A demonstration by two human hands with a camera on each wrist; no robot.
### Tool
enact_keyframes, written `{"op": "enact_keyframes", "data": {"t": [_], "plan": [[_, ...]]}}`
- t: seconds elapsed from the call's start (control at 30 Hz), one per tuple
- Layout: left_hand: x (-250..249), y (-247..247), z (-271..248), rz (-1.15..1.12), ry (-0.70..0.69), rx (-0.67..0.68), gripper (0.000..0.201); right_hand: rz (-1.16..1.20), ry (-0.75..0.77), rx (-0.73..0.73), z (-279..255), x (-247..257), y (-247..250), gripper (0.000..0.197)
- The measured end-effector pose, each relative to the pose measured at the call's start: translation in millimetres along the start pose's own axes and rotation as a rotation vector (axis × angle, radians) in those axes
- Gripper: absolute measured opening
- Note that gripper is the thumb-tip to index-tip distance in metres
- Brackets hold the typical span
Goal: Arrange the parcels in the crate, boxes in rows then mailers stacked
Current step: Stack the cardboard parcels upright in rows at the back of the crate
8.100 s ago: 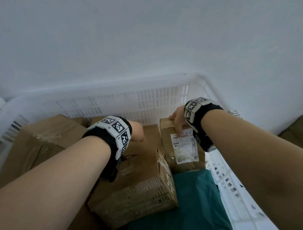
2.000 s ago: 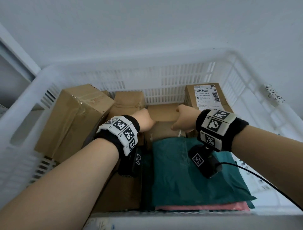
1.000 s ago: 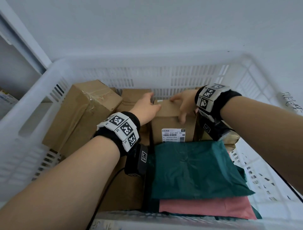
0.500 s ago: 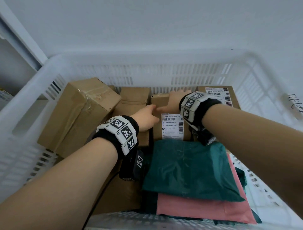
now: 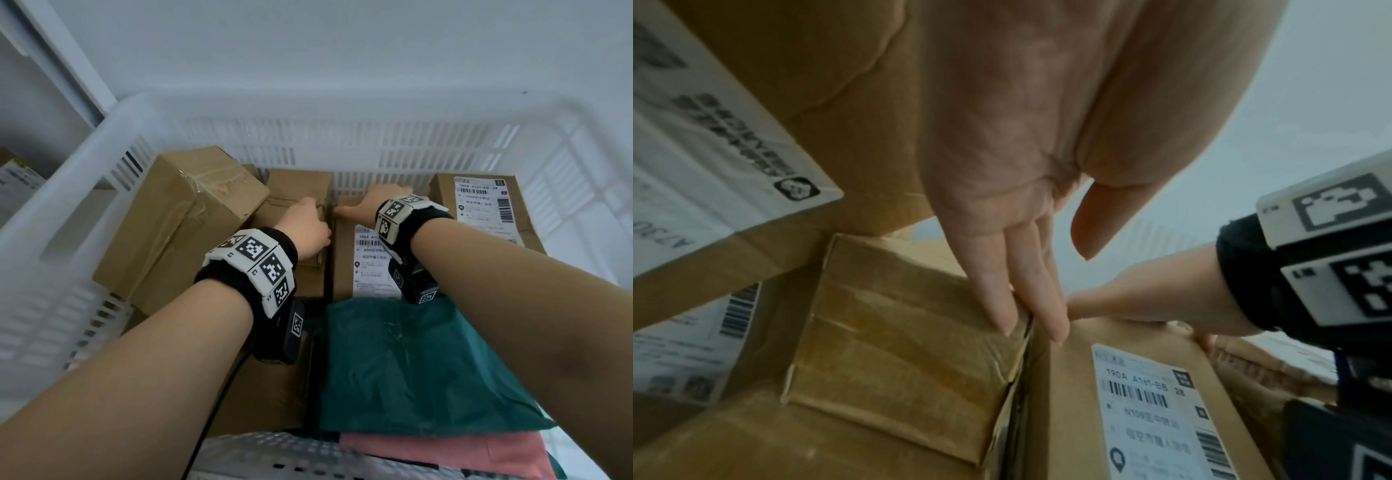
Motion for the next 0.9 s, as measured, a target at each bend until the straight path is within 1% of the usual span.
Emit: {"op": "enact_keyframes", "data": {"t": [0.1, 0.13, 0.23, 0.27, 0.3, 0.33, 0.37, 0.43, 0.47, 0.53, 0.6, 0.67, 0.7, 0.73, 0.77, 0.83, 0.87, 0.9], "plan": [[-1, 0, 1, 0.07, -0.011, 0.012, 0.052, -0.133, -0.02, 0.0, 1, 8, -4, 0.083], [-1, 0, 2, 0.092, -0.012, 0.015, 0.053, -0.191, -0.026, -0.003, 1, 12, -8, 0.084], [-3, -1, 0, 0.125, -0.02, 0.019, 0.052, -0.274, -0.026, 0.007, -3, 19, -24, 0.099], [-4, -1, 0, 0.127, -0.027, 0.018, 0.052, -0.288, -0.001, 0.052, 2, 21, -36, 0.097], [-4, -1, -1, 0.124, -0.032, 0.019, 0.05, -0.32, 0.041, 0.113, 5, 23, -50, 0.09], [-5, -1, -1, 0.121, -0.038, 0.02, 0.049, -0.379, 0.061, 0.173, 8, 25, -63, 0.081], [-5, -2, 0, 0.12, -0.043, 0.02, 0.048, -0.436, 0.063, 0.215, 13, 25, -76, 0.076], [-5, -2, 0, 0.108, -0.049, 0.024, 0.047, -0.565, 0.1, 0.326, 21, 31, -99, 0.084], [-4, -2, 1, 0.099, -0.052, 0.027, 0.047, -0.569, 0.097, 0.36, 25, 30, -107, 0.088], [-4, -2, 1, 0.091, -0.054, 0.033, 0.048, -0.601, 0.101, 0.345, 23, 28, -102, 0.085], [-5, -1, -1, 0.087, -0.053, 0.04, 0.049, -0.592, 0.081, 0.337, 33, 23, -106, 0.093], [-4, -2, -2, 0.107, -0.055, 0.049, 0.051, -0.601, 0.134, 0.268, 47, 24, -111, 0.092], [-3, -2, -2, 0.131, -0.057, 0.053, 0.052, -0.563, 0.159, 0.21, 47, 25, -105, 0.092], [-3, -3, -2, 0.165, -0.057, 0.058, 0.053, -0.515, 0.156, 0.195, 34, 28, -94, 0.093], [-4, -3, -3, 0.203, -0.061, 0.062, 0.053, -0.457, 0.141, 0.207, 7, 28, -80, 0.092], [-10, -2, -8, 0.281, -0.089, 0.064, 0.048, -0.344, 0.099, 0.257, -19, 17, -74, 0.081], [-15, -1, -12, 0.308, -0.111, 0.062, 0.045, -0.347, 0.137, 0.3, -14, 21, -78, 0.075], [-20, 0, -16, 0.322, -0.134, 0.056, 0.043, -0.368, 0.163, 0.301, 15, 22, -86, 0.073]]}}
Point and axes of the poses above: each hand's wrist, its own z-axis towards the middle knuckle, its own y-axis out of the back of the hand, x = y × z, the point moved 8 cm from there along z, towards the middle knuckle, and after that the axes turned 10 degrees about x, right-handed, at the moved point
